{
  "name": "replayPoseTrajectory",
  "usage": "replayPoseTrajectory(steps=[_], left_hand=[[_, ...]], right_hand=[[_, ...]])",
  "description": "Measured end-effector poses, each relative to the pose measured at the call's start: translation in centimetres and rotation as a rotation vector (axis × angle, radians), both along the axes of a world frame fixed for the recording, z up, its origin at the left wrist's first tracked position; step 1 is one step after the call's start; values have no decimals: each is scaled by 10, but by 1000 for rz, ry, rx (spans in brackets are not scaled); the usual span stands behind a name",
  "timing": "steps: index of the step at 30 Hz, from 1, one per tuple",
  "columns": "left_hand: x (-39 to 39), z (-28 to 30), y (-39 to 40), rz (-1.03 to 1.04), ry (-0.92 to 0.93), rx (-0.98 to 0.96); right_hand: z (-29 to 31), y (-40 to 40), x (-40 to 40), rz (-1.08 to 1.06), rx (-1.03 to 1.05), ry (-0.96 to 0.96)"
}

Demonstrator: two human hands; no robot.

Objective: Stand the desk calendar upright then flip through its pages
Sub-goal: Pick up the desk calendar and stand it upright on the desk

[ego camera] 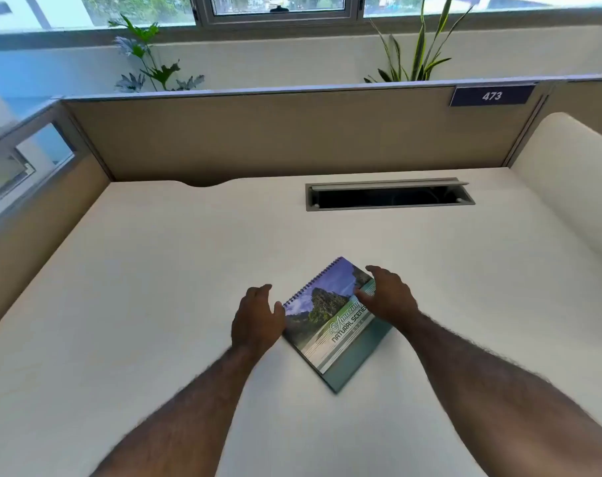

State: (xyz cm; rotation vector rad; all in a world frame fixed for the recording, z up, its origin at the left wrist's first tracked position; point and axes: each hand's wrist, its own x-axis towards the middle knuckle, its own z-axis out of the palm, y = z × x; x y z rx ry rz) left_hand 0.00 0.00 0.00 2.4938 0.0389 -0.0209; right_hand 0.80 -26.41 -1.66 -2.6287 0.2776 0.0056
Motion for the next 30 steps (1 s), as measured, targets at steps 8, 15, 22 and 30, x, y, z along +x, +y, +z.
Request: replayPoseTrajectory(steps=[8,15,22,30], left_hand=[[-13,-1,-16,437,507,-643],[-3,-1,-25,587,597,-862],[11,1,-31,693,657,-988],[41,11,-27,719,570,-1117]], right_hand=[[-5,-4,6,-182,151,119],[-7,-5,18,-179,193,118],[-6,-7,32,-240,139,133],[3,-3,60,-348,366,50]])
